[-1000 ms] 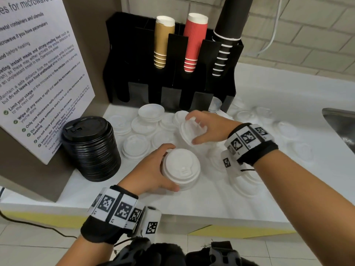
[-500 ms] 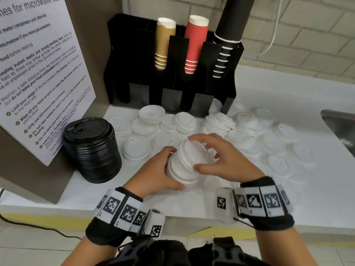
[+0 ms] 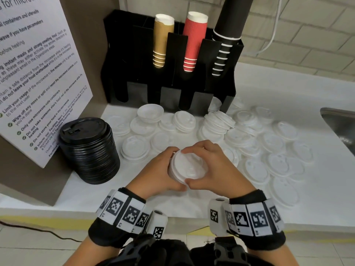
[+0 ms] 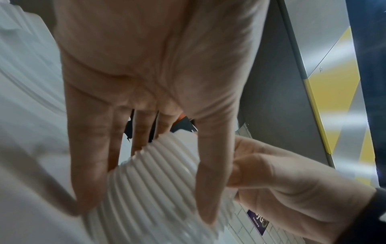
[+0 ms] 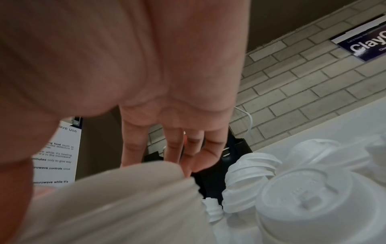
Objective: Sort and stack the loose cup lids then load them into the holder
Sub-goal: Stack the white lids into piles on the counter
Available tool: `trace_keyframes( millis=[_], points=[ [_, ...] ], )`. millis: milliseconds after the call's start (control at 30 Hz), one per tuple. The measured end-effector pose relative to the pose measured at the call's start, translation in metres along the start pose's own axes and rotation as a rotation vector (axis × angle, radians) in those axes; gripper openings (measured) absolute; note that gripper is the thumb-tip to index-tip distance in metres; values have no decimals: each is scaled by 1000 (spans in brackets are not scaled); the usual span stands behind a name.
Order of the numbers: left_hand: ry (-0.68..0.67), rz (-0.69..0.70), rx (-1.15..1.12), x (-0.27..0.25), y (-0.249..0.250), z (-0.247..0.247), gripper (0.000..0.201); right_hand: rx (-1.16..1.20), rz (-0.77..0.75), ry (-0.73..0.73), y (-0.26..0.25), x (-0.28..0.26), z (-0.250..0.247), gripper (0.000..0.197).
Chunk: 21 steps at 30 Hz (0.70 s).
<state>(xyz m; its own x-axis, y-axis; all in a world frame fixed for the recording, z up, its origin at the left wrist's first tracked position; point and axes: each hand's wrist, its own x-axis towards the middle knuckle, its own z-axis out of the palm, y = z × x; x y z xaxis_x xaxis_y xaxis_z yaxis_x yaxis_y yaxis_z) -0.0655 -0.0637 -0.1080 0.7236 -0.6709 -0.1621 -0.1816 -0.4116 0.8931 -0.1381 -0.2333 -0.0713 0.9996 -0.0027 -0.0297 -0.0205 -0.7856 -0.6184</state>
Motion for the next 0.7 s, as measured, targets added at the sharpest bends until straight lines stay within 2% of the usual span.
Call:
trace_keyframes(
  millis=[167,267,333,400,467,533,600,700],
  points=[
    [-11,10,8,0,1,0,83,12,-5,-30,-1,-2,0,71],
    [-22,13,35,1,0,-1,88,157,3,29,4,-4,-14,56],
    [-33,11,57,1,-1,-2,94,222,99,166,16,-4,-33,40],
    [-42,5,63,1,-1,-3,102,147,267,223,33,-3,-51,36],
    [-45,2,64,1,-1,-2,105,-37,434,126,48,-1,-63,46],
    [-42,5,73,1,-1,-2,102,-209,515,-61,53,5,-64,65],
    [-39,6,82,1,1,-2,100,-316,508,-186,51,15,-57,81],
    [-33,8,85,1,3,-2,98,-406,480,-220,46,28,-47,90]
  ],
)
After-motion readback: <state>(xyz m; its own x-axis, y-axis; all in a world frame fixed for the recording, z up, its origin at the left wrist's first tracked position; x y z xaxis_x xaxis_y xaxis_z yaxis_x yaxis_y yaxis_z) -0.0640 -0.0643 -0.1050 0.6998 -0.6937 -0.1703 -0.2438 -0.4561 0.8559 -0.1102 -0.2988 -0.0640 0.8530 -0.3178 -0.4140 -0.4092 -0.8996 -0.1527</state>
